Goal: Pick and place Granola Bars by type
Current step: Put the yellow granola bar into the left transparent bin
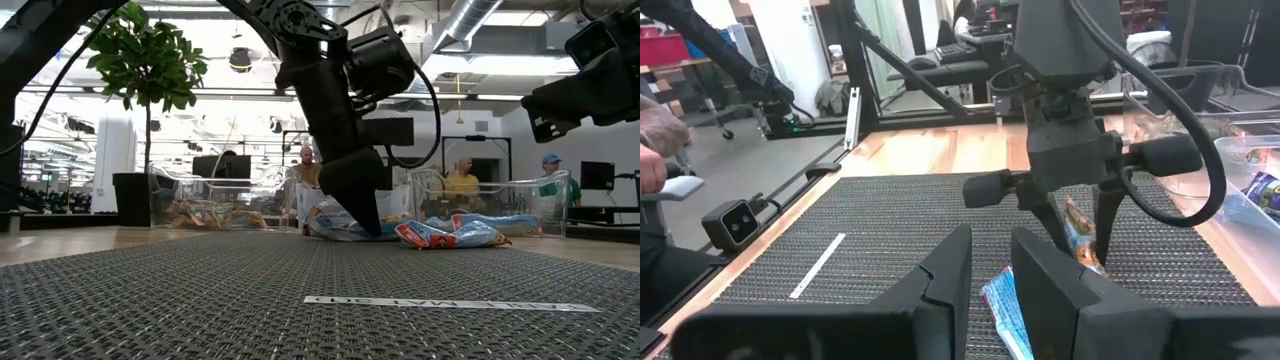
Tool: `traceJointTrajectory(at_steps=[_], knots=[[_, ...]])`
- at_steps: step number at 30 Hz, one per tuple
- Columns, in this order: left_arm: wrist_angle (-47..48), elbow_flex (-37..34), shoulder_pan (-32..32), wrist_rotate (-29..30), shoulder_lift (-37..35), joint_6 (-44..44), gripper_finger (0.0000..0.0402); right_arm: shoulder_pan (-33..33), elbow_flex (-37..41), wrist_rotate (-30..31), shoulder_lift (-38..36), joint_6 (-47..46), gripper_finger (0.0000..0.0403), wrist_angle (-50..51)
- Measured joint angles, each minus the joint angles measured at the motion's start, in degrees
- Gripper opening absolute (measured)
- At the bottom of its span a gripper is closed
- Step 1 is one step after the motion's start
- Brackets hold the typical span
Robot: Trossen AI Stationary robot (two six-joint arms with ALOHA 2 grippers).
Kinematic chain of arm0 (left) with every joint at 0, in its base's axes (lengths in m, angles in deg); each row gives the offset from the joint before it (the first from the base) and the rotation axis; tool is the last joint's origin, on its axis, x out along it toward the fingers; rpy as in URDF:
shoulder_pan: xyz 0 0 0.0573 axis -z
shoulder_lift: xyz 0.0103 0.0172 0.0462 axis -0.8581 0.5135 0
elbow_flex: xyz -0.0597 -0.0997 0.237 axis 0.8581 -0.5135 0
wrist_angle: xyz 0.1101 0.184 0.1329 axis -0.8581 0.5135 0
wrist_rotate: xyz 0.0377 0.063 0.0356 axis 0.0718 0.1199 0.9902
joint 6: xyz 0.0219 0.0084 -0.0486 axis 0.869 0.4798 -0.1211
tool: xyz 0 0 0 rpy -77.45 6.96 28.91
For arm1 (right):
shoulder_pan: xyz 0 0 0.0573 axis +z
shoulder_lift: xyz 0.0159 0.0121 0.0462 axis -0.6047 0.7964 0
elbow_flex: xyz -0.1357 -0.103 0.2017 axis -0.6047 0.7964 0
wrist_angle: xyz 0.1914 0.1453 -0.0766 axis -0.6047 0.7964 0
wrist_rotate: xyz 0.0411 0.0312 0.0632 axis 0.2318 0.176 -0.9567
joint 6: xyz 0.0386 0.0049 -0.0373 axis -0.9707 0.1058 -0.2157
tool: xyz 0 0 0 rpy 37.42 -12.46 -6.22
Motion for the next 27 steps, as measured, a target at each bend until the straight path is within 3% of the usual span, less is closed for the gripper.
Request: traceJointTrajectory(at_steps=[11, 20, 27], knots=[[1.4, 0.0, -0.02, 0.0, -0.13, -0.46, 0.0015, 0.02, 0.01, 0.01, 0.0, 0.0, 0.0067, 0.0], [0.1, -0.02, 0.13, -0.05, -0.43, -0.48, 0.004, 0.02, 0.0, 0.01, 0.0, 0.0, 0.0067, 0.0], [-0.09, -0.02, 0.49, 0.0, -2.11, -0.43, 0.001, 0.02, 0.0, 0.0, 0.0, 0.0, 0.0067, 0.0]])
